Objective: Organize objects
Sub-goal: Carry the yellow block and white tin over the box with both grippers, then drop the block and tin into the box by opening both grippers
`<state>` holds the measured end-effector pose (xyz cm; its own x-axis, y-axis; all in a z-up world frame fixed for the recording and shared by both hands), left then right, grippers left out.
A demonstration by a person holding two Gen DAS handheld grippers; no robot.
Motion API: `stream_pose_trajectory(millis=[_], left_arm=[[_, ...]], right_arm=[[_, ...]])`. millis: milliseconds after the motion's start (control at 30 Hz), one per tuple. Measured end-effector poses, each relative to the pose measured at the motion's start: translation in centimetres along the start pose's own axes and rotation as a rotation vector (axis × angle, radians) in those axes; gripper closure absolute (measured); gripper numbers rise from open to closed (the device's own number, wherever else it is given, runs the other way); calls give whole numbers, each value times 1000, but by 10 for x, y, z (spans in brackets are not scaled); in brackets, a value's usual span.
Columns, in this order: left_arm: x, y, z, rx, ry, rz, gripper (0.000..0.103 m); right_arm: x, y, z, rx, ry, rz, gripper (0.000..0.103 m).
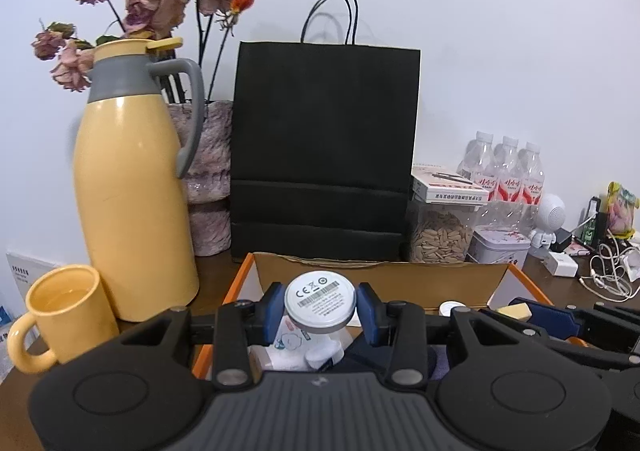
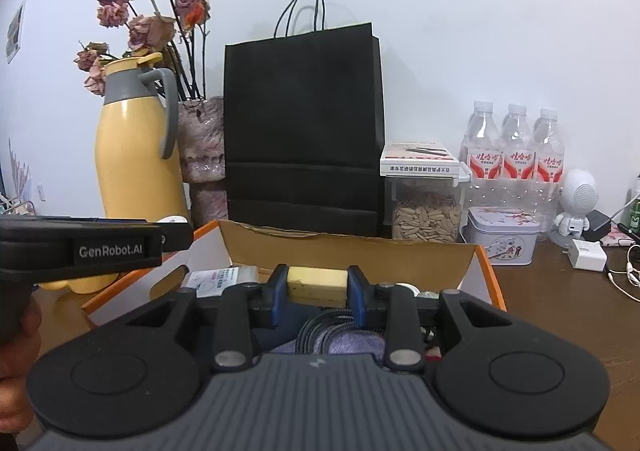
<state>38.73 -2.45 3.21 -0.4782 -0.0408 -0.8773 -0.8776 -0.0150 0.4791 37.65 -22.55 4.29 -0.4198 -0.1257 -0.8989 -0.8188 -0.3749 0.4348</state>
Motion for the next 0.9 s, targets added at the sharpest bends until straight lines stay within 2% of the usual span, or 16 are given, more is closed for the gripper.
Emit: stream_pose_trajectory(millis=[333,700,733,767,800,833,867,900], left_arm=[[-6,-29,-2,6,-38,18,65],[-3,-37,-6,-25,-58,37,63],[-3,-38,-5,-34,-55,41,54],[-3,-39,-3,-42,-45,47,45],[-3,-41,-1,-48,-36,51,26],[-3,-42,0,-56,-29,56,13],[-4,-43,1,-67,-26,60,11],[-3,-44,2,-73,-24,62,10]], right_arm=[[-6,-29,-7,8,0,35,71],[-5,-36,-11,17,6,69,71],[-4,-37,-12,21,5,73,69],[-4,-38,-12,29,6,79,61],[-4,-38,-13,35,4,84,54],[-3,-39,-14,44,-3,85,39],[-2,-39,-16,54,-8,86,25],[-2,-38,-17,63,-11,85,20]])
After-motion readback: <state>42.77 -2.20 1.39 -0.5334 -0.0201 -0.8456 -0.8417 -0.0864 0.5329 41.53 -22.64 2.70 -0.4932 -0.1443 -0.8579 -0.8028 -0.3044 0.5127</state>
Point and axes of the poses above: each gripper's, at about its wrist camera, not at the fingertips, and y roughly against the way its jaws point, z to its left, x to its underside, the point moved 2 cm from there along -y, roughly the way its jaws point, and after that the axes turned 6 degrees about z, right-handed, at the moved point
